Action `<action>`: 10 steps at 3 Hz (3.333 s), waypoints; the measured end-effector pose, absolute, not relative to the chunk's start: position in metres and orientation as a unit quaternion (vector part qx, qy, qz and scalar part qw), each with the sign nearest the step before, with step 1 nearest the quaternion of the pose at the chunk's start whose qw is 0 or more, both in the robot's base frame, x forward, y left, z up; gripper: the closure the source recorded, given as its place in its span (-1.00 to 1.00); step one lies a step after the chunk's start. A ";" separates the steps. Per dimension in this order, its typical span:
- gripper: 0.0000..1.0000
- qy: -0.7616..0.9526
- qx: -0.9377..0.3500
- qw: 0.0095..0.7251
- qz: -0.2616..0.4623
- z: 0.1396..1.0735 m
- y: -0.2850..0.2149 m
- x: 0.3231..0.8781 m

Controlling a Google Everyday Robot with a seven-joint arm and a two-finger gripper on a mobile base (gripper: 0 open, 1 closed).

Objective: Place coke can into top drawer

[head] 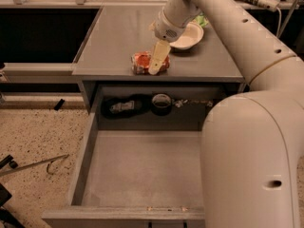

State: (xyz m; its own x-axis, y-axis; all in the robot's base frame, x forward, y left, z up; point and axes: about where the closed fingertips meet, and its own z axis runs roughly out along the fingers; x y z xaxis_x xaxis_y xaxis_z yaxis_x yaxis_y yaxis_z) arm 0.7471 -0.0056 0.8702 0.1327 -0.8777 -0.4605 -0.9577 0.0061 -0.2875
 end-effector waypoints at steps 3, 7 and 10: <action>-0.19 0.661 -0.699 0.260 0.083 0.857 -0.009 0.747; 1.00 0.587 -0.732 0.310 0.153 0.911 -0.004 0.598; 1.00 0.553 -0.743 0.324 0.193 0.850 0.001 0.576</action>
Offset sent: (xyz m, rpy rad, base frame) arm 0.0001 -0.0029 -0.0115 -0.0045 0.0307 -0.0046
